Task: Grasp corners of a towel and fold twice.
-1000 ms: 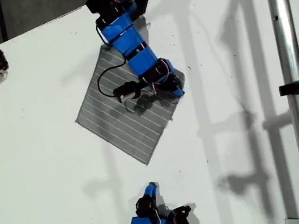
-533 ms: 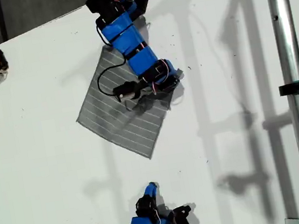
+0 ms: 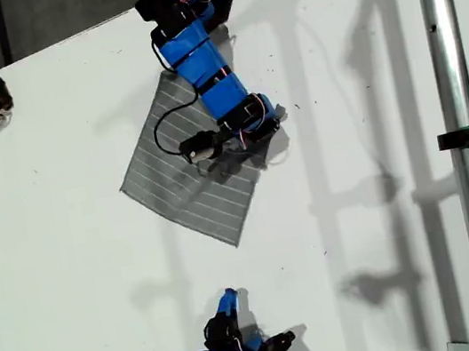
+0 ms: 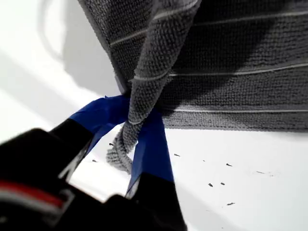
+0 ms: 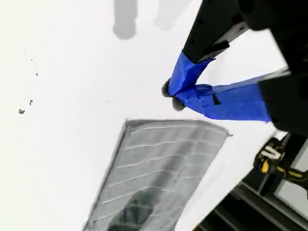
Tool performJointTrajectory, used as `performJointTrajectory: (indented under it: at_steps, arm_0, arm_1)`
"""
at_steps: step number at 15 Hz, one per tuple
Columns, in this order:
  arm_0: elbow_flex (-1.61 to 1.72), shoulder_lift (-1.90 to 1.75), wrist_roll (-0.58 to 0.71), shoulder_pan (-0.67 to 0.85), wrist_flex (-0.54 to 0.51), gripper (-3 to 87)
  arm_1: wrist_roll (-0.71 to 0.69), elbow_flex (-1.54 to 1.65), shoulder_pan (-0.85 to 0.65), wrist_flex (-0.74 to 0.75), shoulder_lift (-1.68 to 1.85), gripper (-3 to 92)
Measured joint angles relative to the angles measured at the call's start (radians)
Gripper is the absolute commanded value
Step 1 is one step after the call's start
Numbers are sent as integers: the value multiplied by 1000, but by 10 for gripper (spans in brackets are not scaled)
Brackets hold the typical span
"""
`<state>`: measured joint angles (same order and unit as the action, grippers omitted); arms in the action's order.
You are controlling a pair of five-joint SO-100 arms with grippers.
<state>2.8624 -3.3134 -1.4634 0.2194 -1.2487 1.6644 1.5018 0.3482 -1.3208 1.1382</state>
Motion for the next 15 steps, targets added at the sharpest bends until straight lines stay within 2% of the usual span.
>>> performJointTrajectory:
  at_steps: [3, 5, 8, 12, 15]
  arm_0:
    - [-256, 390, 74, -2, 57, -26]
    - [-419, 606, 152, -2, 57, -26]
    - [-741, 973, 336, -2, -28, -27]
    - [-1083, 1273, 583, 15, -124, -27]
    - [-1301, 1450, 693, 18, -201, -27]
  arm_1:
    - [-11, -9, -3, 0, -6, -1]
    - [-11, -9, -3, 0, -6, -1]
    - [-23, -15, -5, 0, -8, -1]
    - [-23, -15, -5, 0, -8, -1]
    - [-23, -25, -5, -2, -14, -1]
